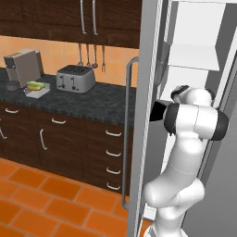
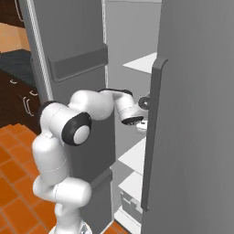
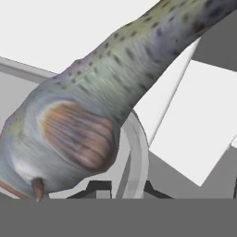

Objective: Take the meat container that has the fish and place it on the second highest rack of the freezer. Then take the vegetable container that has the cucumber and corn and place it on the highest rack of the freezer.

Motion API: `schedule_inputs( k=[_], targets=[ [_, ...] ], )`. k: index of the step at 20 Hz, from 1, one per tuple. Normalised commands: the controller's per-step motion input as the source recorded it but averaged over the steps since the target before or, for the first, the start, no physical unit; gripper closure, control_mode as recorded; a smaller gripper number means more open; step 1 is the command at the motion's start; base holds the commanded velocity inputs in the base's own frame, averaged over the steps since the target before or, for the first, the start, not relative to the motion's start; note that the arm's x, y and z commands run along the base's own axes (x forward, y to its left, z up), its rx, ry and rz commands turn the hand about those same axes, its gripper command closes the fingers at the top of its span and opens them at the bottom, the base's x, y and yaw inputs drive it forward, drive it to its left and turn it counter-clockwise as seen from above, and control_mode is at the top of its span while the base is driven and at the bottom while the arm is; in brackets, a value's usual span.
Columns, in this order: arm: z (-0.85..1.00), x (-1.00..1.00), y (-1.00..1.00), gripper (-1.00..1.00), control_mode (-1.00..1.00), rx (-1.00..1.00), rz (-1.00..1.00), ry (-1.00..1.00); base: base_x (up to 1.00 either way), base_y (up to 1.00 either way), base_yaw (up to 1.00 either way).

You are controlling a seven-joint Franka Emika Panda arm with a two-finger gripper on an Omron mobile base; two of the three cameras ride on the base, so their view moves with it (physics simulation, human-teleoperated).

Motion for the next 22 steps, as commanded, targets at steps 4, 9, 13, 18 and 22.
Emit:
schedule_inputs(
  k=[4,9,13,18,22],
  targets=[
    [-0.17,0.2,-0.11,1.0,-1.0,0.0,0.0,0.0,0.0,0.0,0.0],
    [-0.08,0.15,-0.02,-1.0,-1.0,0.0,0.0,-0.02,0.0,0.0,0.0],
    [0.0,0.15,0.0,-1.0,-1.0,0.0,0.0,-0.09,0.0,0.0,0.0],
    [0.14,-0.12,0.11,-1.0,-1.0,-0.07,0.0,-0.44,0.0,0.0,0.0],
    [0.29,-0.69,0.17,-1.0,-1.0,-0.09,0.0,-0.4,0.0,0.0,0.0]
  ],
)
